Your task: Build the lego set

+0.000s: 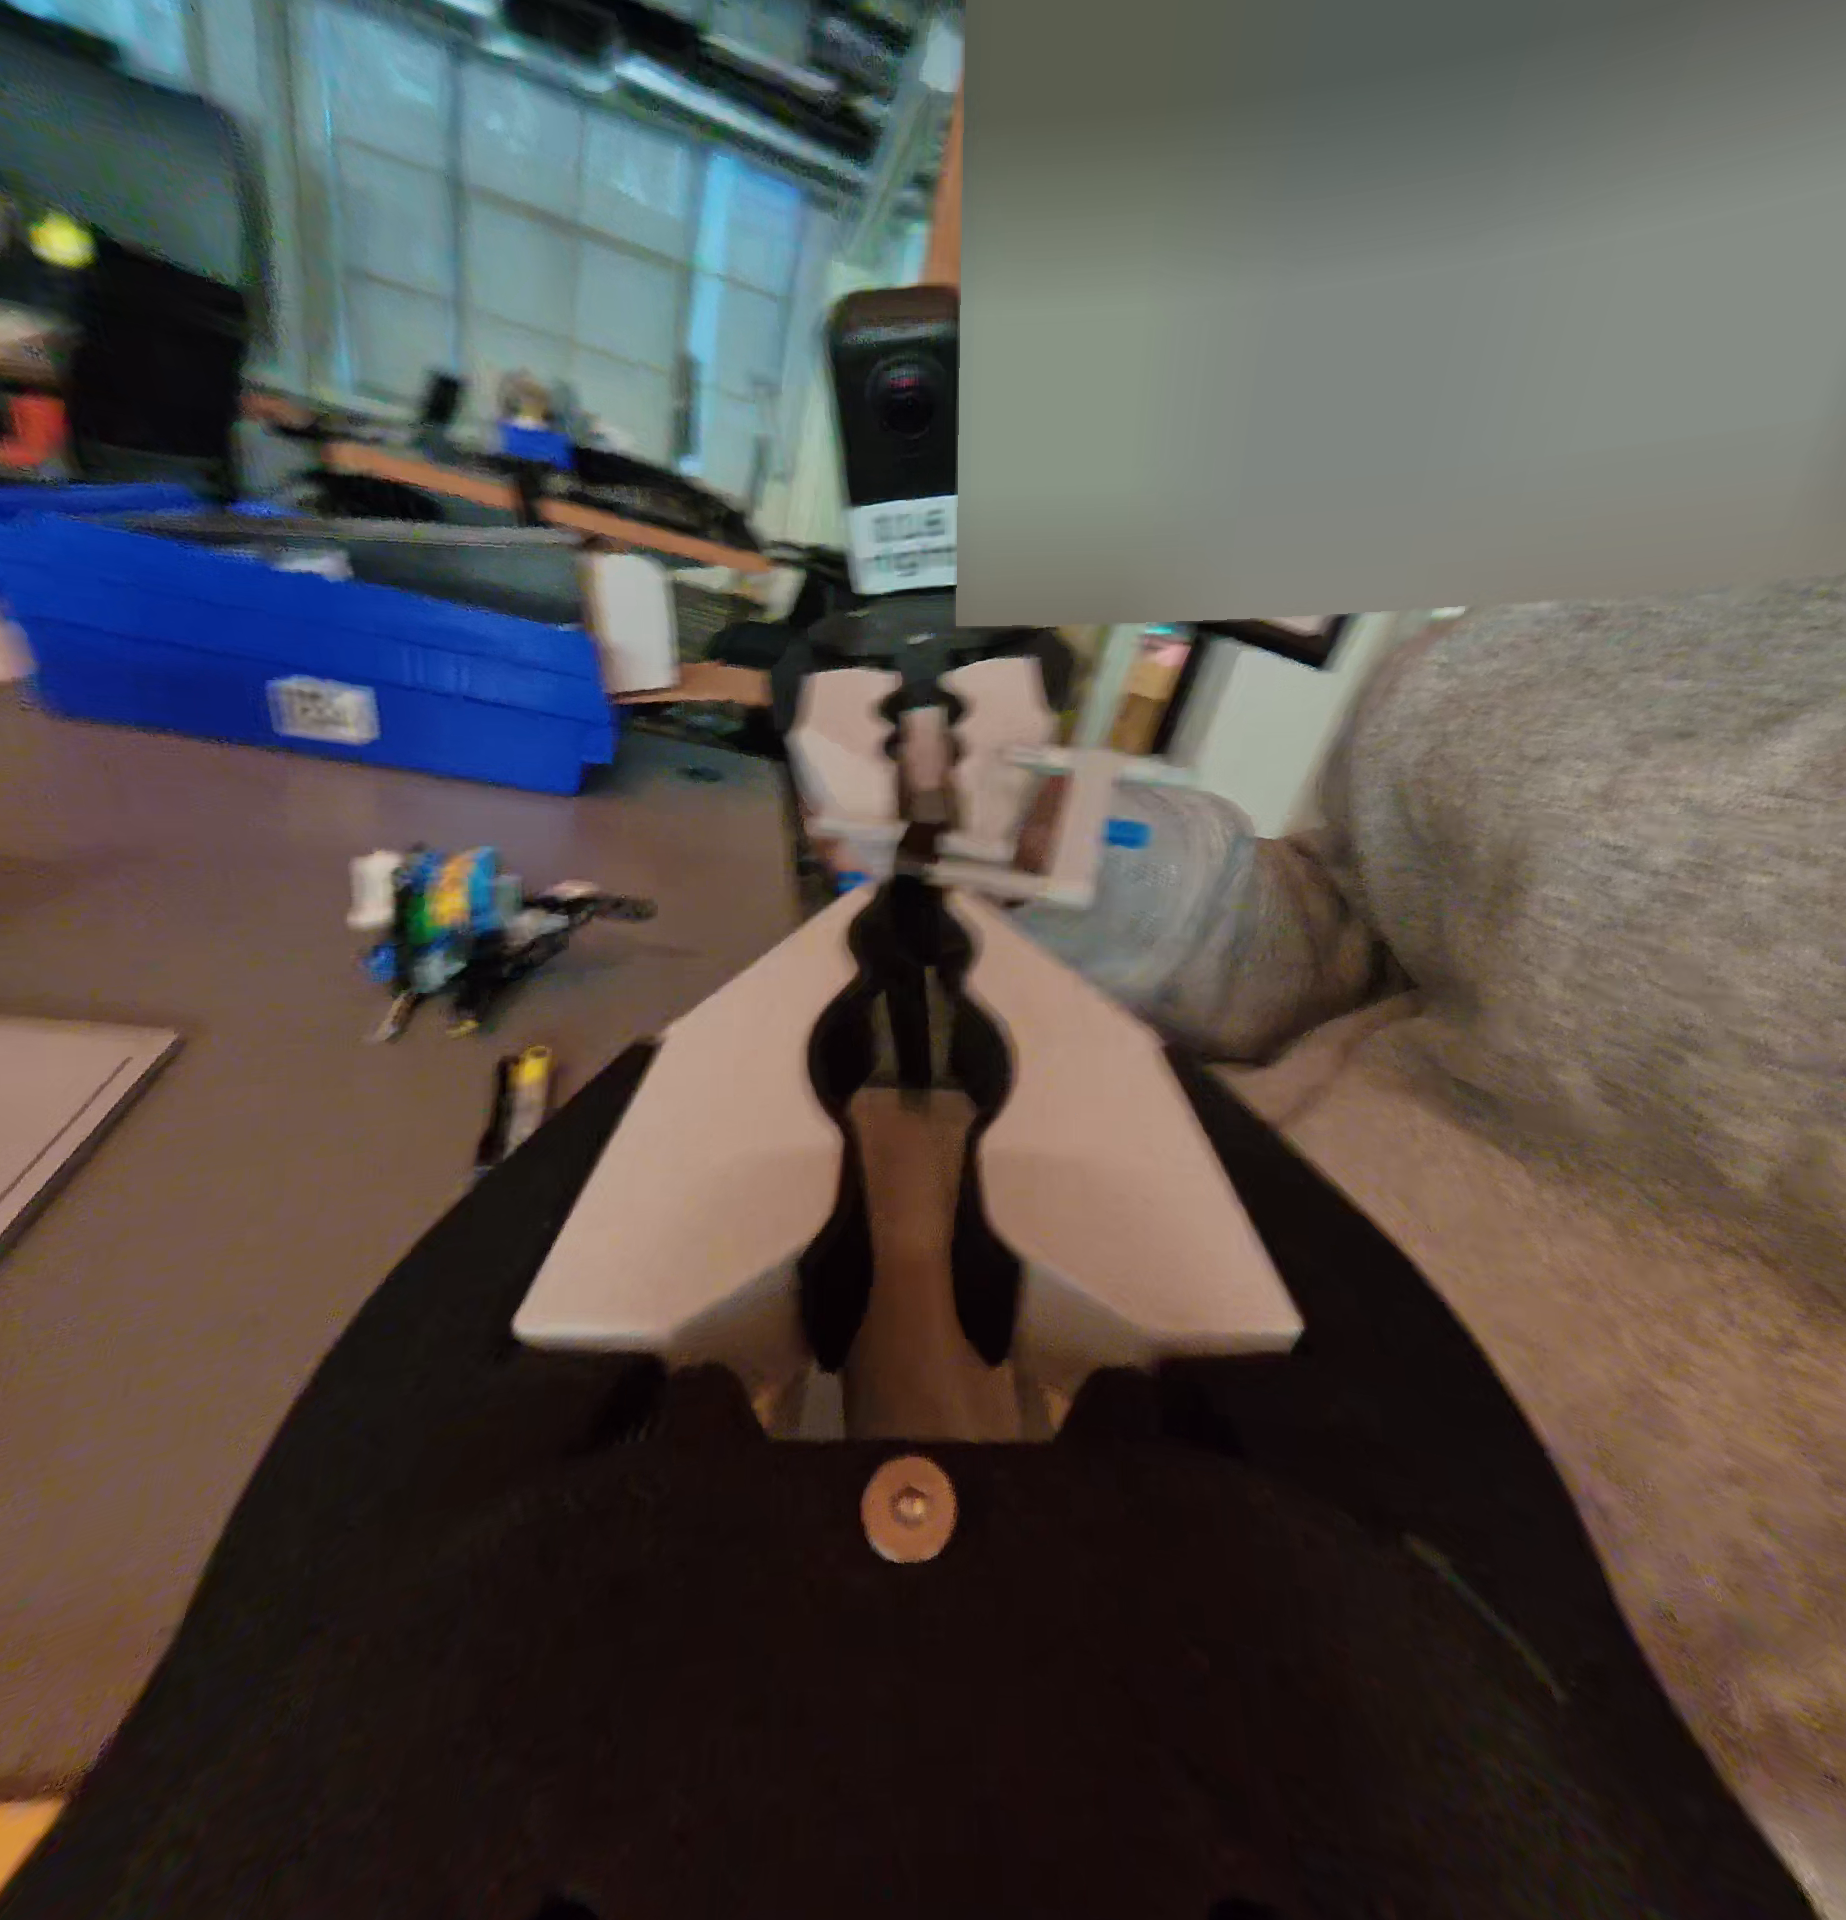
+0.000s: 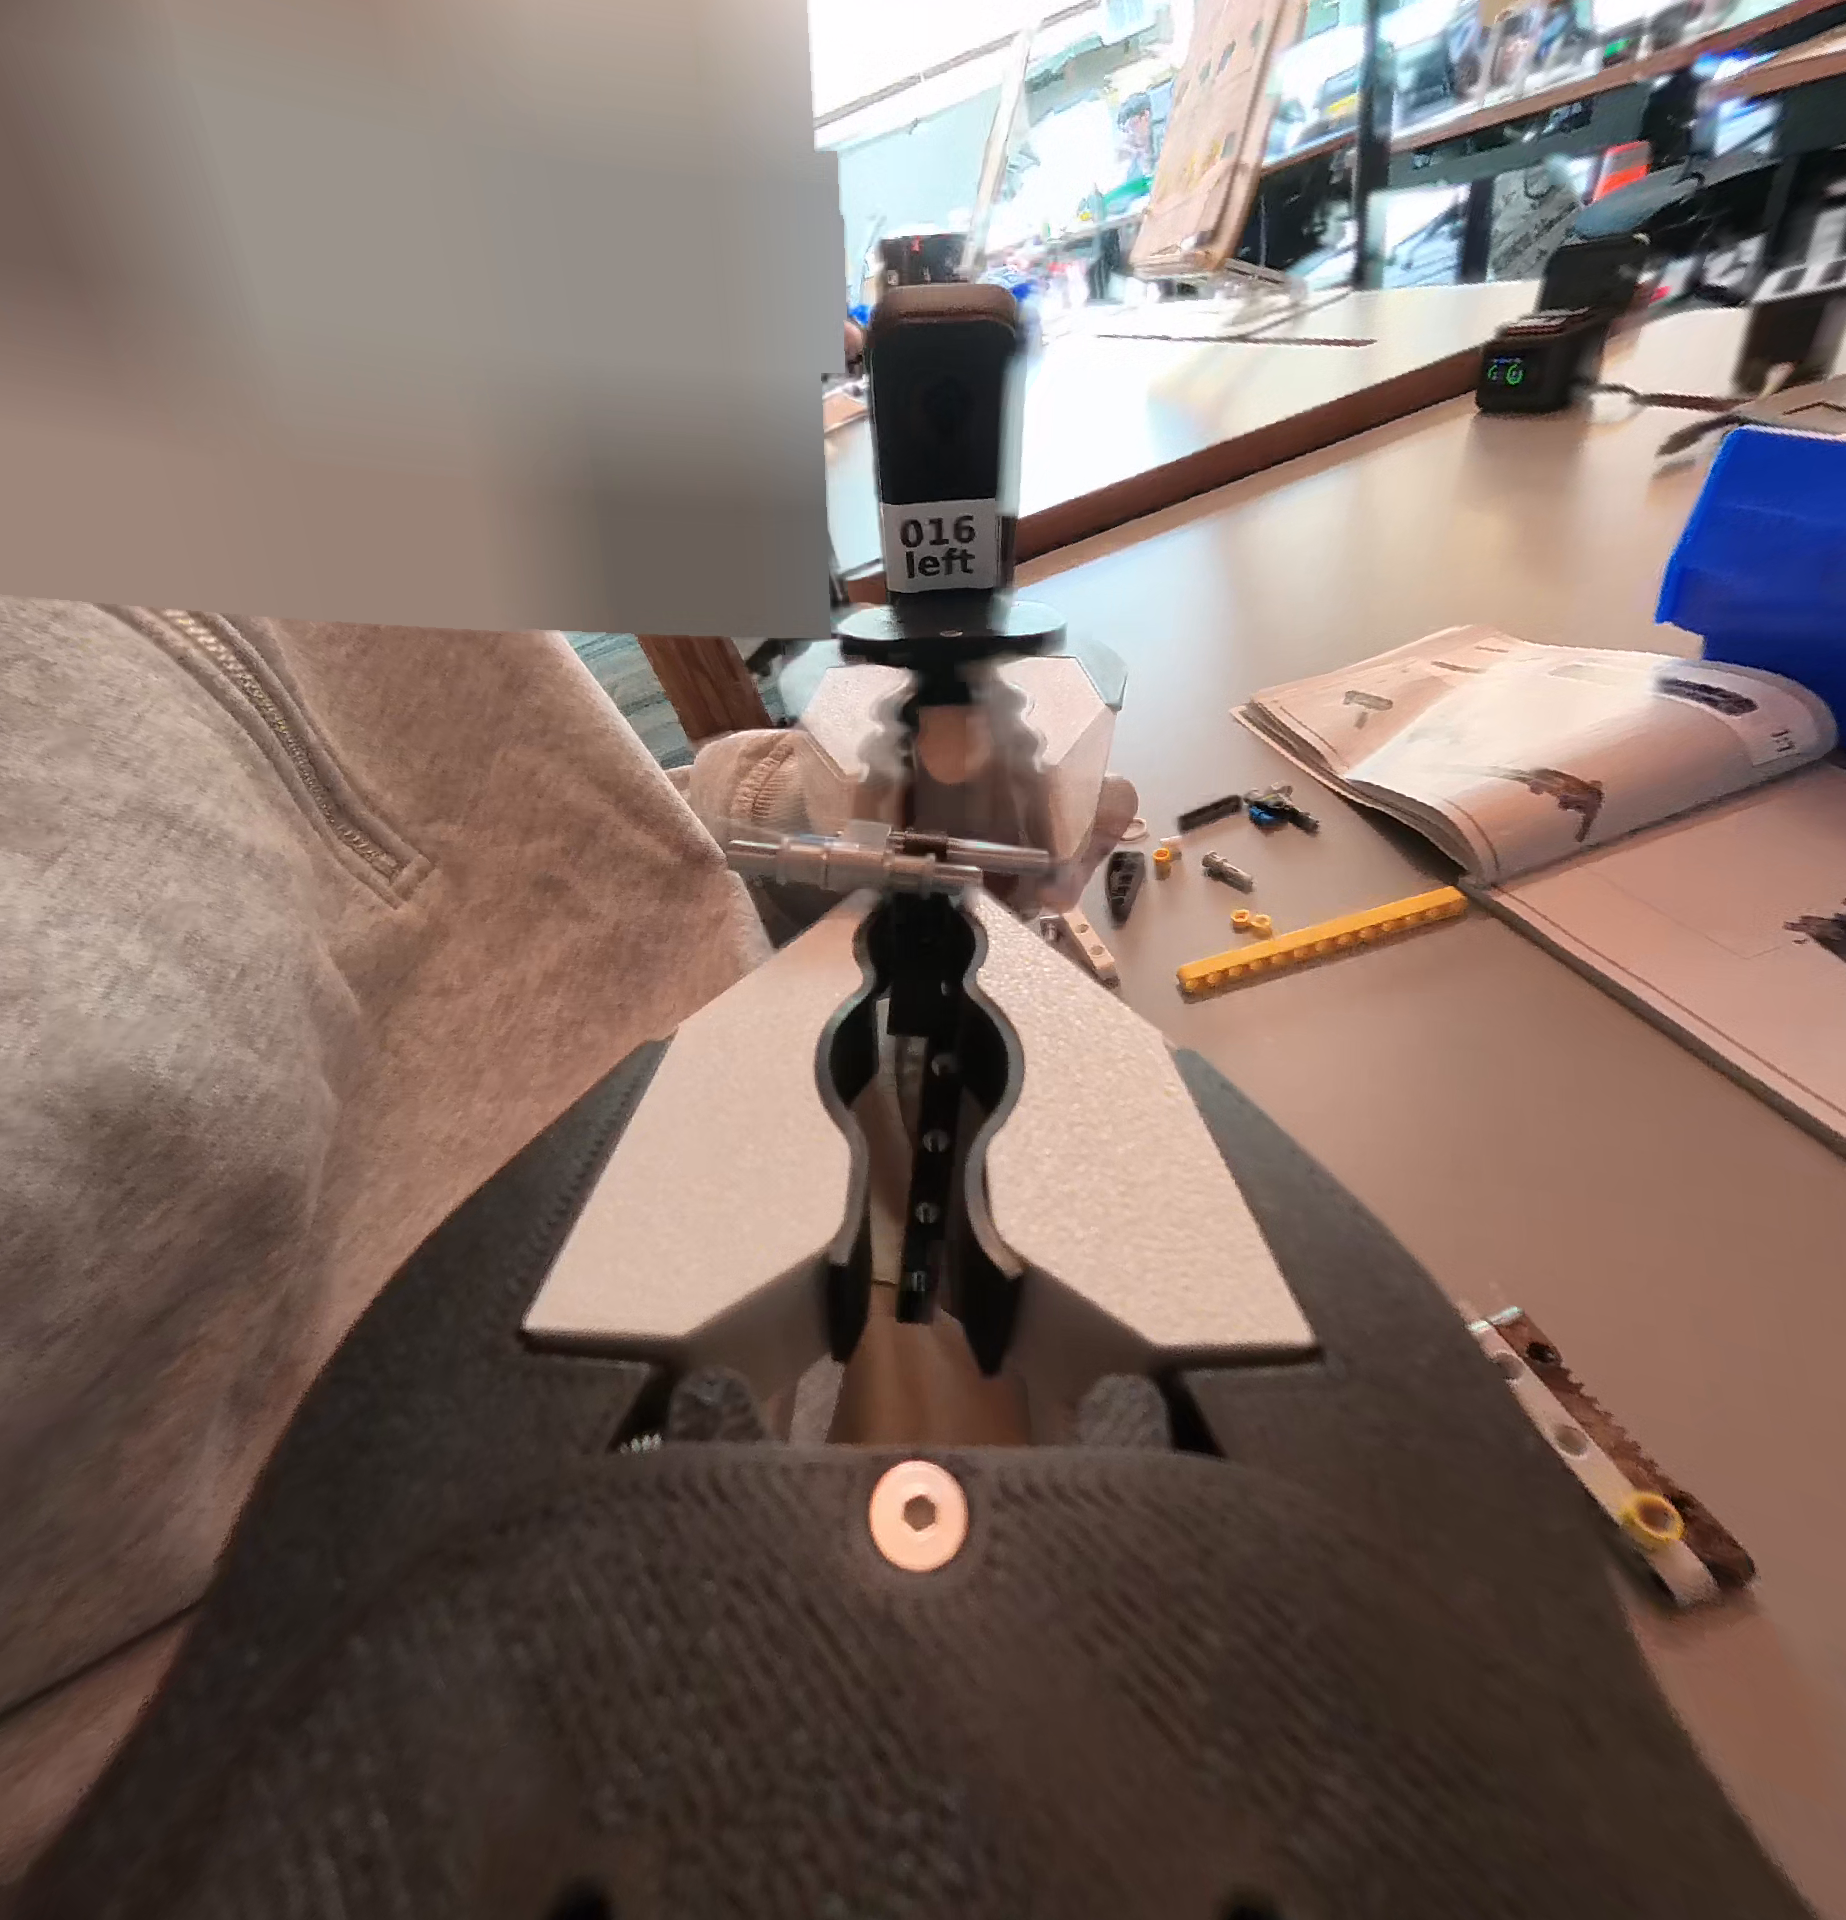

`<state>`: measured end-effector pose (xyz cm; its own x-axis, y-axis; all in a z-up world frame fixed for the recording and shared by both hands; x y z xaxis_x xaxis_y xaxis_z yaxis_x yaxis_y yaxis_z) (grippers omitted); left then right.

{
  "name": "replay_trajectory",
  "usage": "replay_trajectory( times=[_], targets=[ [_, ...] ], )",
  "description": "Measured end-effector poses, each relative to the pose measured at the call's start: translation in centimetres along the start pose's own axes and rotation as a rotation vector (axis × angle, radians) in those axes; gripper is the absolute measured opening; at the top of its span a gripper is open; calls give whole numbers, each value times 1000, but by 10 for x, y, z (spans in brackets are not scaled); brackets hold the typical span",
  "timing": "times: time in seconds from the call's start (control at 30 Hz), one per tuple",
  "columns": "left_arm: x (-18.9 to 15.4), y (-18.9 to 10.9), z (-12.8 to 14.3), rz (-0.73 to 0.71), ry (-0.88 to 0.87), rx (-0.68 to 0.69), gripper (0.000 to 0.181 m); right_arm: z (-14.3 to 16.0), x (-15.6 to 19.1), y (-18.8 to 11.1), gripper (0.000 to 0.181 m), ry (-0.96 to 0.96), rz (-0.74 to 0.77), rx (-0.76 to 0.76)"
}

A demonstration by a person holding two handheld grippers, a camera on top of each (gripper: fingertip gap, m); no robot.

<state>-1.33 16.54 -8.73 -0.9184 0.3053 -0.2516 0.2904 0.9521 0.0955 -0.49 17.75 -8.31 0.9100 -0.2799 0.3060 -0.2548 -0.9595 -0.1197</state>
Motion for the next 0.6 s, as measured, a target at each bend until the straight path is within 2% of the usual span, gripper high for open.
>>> replay_trajectory(
  times=[0.07,0.1,0.2,0.47,0.5,0.57,0.6],
  targets=[
    [6,-3,-9,-54,7,-65,0,1,-4,-2,7,-10,33,6],
    [6,-4,-10,-48,-7,-58,0,2,-2,-2,6,-1,11,14],
    [7,-4,-1,-50,-26,9,0,6,-10,-1,5,-19,78,34],
    [22,-7,1,-119,-84,-1,0,8,-18,-1,6,9,96,28],
    [24,-9,2,-119,-92,3,10,8,-19,-1,5,10,99,27],
    [25,-12,6,-114,-107,25,39,7,-20,-2,6,12,104,17],
    [22,-12,7,-89,-112,32,46,6,-21,-2,5,14,104,12]
  ],
)
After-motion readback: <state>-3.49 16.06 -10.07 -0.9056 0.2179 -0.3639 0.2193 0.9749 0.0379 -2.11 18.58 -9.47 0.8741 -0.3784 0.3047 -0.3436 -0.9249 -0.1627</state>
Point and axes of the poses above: each gripper's, where its closed fingertips meet, y out along the fingers, z out of its underside, x = y × z across the jaws, the point moved 1 cm from there along -y, back along the fingers, and after that the axes turned 1 degree about -z, right-handed, at the moved point
